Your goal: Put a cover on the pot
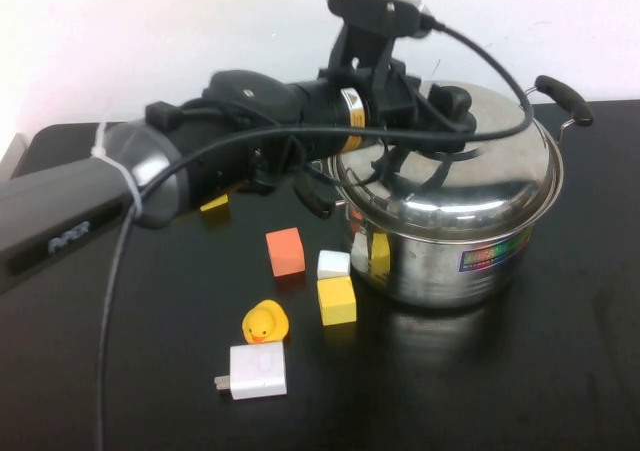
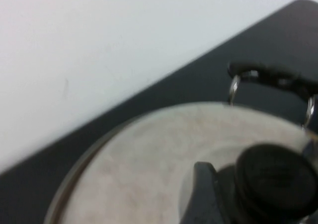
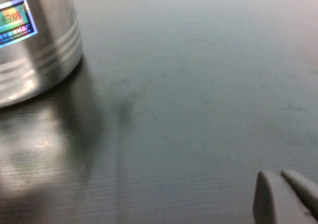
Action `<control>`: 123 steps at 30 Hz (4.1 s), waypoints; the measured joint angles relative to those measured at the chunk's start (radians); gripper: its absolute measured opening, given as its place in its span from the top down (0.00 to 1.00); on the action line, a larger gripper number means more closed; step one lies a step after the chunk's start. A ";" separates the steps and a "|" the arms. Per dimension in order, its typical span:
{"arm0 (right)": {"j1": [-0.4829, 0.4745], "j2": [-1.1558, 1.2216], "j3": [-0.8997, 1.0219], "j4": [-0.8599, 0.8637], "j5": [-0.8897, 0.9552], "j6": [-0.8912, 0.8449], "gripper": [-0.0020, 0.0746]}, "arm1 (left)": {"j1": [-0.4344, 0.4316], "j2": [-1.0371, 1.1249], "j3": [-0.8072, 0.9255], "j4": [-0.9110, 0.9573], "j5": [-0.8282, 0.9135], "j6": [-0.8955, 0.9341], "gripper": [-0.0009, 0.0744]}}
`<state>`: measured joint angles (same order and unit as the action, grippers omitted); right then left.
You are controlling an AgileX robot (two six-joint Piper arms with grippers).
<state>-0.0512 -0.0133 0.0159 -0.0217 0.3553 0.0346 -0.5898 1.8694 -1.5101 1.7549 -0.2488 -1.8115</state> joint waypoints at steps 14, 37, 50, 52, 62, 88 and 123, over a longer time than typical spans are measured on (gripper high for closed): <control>0.000 0.000 0.000 0.000 0.000 0.000 0.98 | 0.000 -0.256 0.000 -0.005 0.249 0.047 0.43; 0.000 0.000 0.000 0.000 0.000 0.000 0.98 | 0.000 -0.878 0.341 -0.023 0.398 0.293 0.99; 0.000 0.000 0.000 0.000 0.000 0.000 0.98 | 0.000 -0.888 0.354 -0.025 0.377 0.314 0.99; 0.000 0.000 0.000 0.000 0.000 0.000 0.98 | 0.000 -0.900 0.354 -0.025 0.362 0.314 0.99; 0.000 0.000 0.000 0.000 0.000 0.000 0.98 | 0.200 -1.163 0.403 -0.021 0.149 0.173 0.99; 0.000 0.000 0.000 0.000 0.000 0.000 0.98 | 0.300 -1.569 0.946 -0.374 0.231 0.212 0.99; 0.000 0.000 0.000 0.000 0.000 0.000 0.98 | 0.516 -1.883 1.531 -1.631 0.408 1.415 0.99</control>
<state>-0.0512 -0.0133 0.0159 -0.0217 0.3553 0.0346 -0.0738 -0.0132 0.0205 0.1238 0.1587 -0.3964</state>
